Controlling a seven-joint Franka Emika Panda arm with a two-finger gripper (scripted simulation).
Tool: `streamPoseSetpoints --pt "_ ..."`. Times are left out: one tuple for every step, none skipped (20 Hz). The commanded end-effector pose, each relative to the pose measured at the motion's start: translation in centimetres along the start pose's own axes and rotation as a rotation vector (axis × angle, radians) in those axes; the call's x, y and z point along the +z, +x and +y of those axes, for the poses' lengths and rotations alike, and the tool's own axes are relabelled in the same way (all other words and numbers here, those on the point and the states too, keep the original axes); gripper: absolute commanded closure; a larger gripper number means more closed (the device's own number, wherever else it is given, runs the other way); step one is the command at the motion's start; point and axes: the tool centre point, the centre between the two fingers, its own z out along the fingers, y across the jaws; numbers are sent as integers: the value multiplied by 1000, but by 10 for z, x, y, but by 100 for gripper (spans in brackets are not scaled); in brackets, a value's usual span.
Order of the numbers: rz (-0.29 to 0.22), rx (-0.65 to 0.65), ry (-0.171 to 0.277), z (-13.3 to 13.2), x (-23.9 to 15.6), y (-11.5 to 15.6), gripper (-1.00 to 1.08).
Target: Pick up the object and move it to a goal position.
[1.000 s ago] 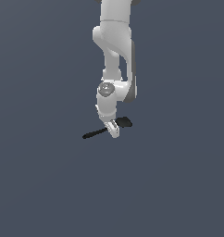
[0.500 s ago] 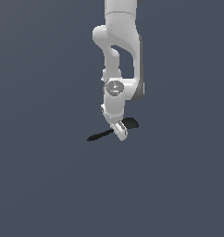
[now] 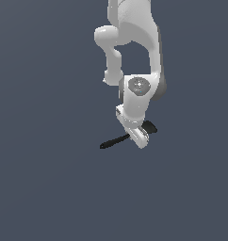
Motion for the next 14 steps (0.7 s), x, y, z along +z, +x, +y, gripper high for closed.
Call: streamPoseSetpoints --pt "1 1 1 -21 -15 -8 108" --pt "1 1 1 -28 -20 -11 108" --pt "1 1 1 -36 -25 -14 108" --pt "1 1 1 -43 -30 -17 108" --pt "1 1 1 -50 -34 -19 108" --pt "1 1 1 -57 -39 -22 108" --pt "1 1 1 -64 -43 -24 108" --pt "1 0 1 -70 -47 -27 108" --pt "1 0 1 -76 -52 -29 108" --pt "1 0 1 -82 -55 -31 108" --pt "1 0 1 -88 -59 -34 108" --pt "1 0 1 -94 -63 -36 108" --pt "0 0 2 -100 -67 -38 108" --pt "0 0 2 -105 -70 -40 108"
